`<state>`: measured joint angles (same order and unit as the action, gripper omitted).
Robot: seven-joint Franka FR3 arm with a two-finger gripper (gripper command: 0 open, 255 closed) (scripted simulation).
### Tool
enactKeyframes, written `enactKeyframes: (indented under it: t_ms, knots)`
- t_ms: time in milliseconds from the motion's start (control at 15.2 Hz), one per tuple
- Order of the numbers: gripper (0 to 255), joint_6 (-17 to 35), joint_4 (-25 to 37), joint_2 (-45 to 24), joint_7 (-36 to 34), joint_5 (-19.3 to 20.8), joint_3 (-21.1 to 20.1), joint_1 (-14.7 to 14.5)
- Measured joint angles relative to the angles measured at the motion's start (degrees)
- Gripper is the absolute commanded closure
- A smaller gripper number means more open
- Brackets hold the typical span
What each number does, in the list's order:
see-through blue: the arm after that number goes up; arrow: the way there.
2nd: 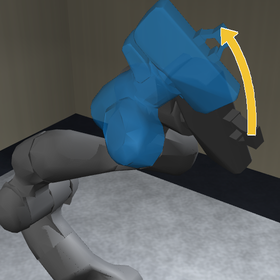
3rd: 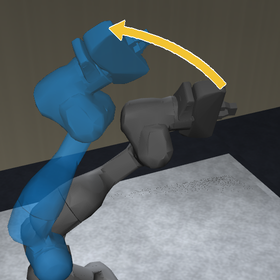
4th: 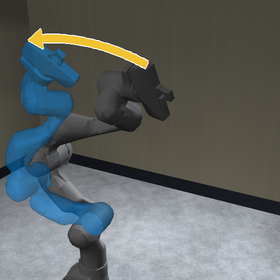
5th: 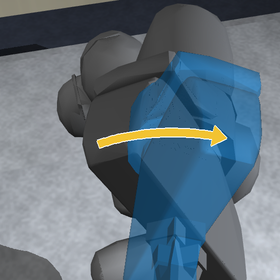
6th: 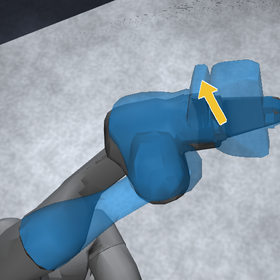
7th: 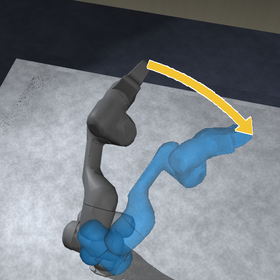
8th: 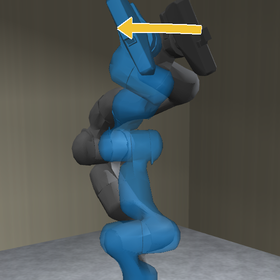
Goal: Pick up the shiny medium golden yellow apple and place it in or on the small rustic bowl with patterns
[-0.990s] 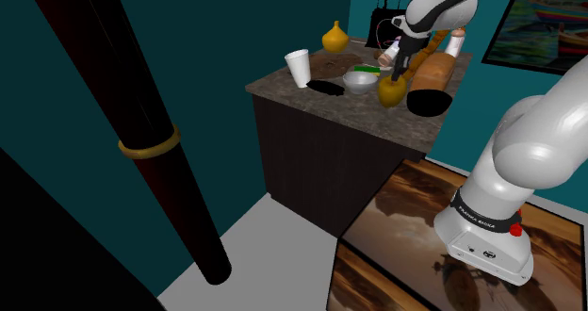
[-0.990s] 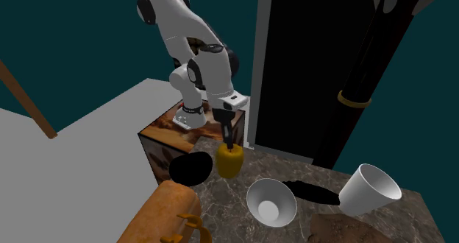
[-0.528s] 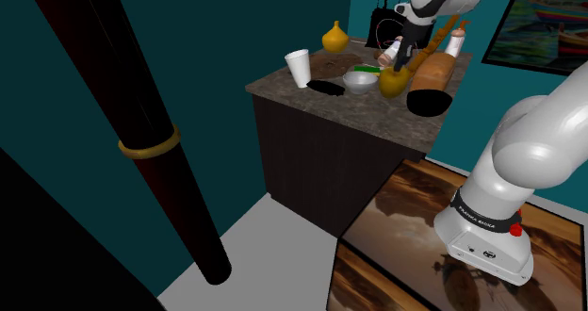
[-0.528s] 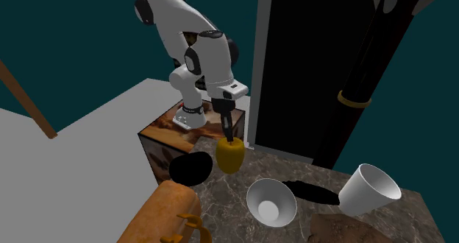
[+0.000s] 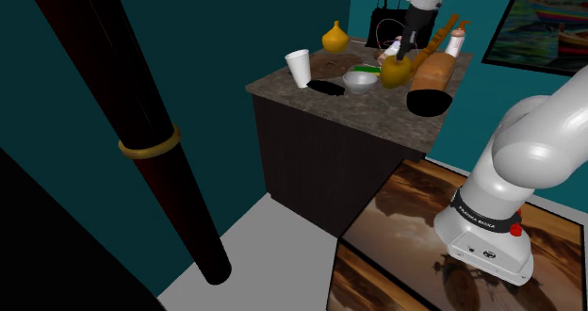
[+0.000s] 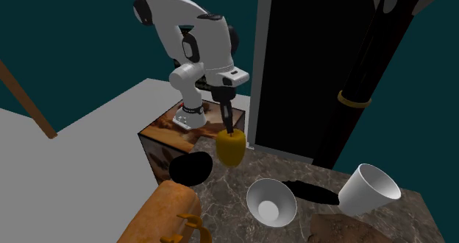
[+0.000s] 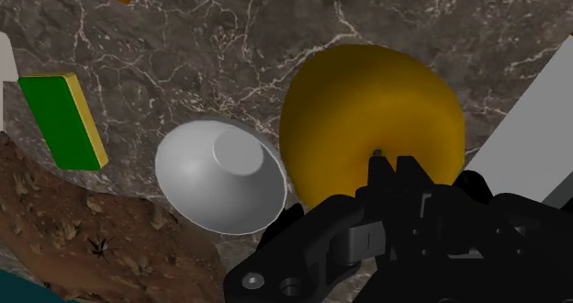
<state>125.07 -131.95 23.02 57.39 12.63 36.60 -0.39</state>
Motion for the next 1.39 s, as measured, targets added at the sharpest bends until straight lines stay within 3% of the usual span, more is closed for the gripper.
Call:
enactKeyframes:
  t_ms: [660, 1386]
  knots:
    - [255, -7.7, 6.4, 1.4, -0.4, -0.3, -1.7, -0.2]
    - [255, -19.1, 12.5, 8.6, 9.0, 3.0, 2.5, 4.6]
